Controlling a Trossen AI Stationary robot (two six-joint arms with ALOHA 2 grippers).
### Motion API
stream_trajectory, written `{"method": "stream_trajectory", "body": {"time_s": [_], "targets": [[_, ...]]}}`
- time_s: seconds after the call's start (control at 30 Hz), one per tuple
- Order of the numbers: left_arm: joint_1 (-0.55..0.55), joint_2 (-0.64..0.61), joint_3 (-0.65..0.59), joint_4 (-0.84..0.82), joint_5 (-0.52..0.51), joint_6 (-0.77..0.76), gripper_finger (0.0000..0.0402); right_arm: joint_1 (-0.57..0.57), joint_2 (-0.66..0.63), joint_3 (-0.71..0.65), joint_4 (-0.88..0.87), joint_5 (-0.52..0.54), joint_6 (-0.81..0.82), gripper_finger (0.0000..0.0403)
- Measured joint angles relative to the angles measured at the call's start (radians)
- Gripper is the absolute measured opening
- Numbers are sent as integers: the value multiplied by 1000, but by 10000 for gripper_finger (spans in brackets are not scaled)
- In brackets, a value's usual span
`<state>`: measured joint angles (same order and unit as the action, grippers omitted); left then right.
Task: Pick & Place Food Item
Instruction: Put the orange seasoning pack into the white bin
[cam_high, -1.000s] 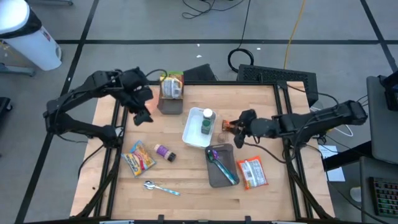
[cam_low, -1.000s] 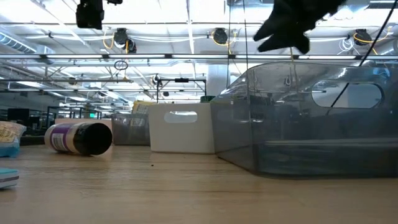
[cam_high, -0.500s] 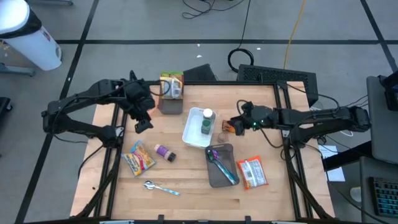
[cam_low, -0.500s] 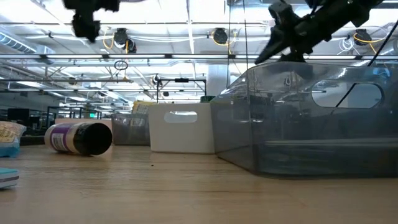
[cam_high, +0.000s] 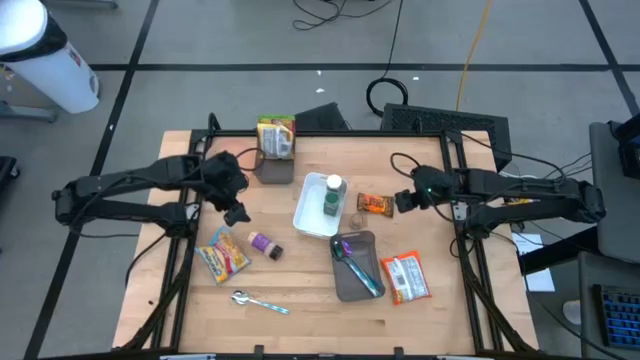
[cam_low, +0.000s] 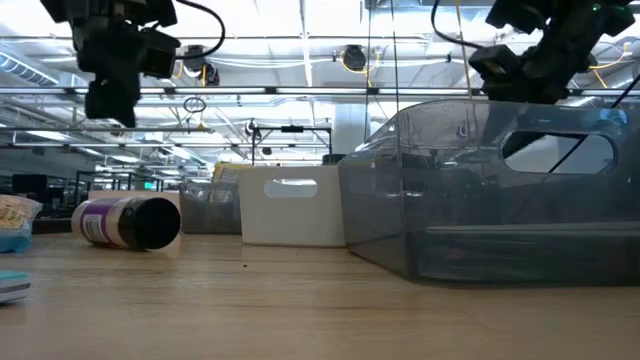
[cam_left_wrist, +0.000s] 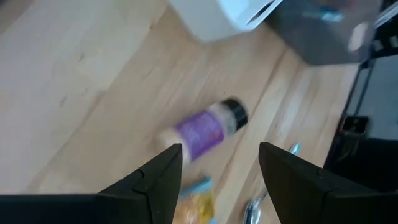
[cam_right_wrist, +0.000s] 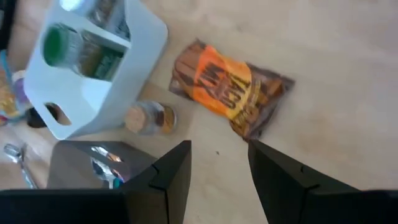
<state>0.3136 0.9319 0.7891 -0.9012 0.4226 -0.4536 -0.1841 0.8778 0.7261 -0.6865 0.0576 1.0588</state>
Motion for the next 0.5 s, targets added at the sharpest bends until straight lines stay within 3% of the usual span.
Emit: {"method": "stream_trajectory", "body": {"time_s": [0.3,0.5], "targets": [[-16,6,-24,251,4,-5,218,0,41,-108,40,-67,62,151],[-16,6,-24,355,6,-26,218,0,41,-253,282,-89,104,151]]}}
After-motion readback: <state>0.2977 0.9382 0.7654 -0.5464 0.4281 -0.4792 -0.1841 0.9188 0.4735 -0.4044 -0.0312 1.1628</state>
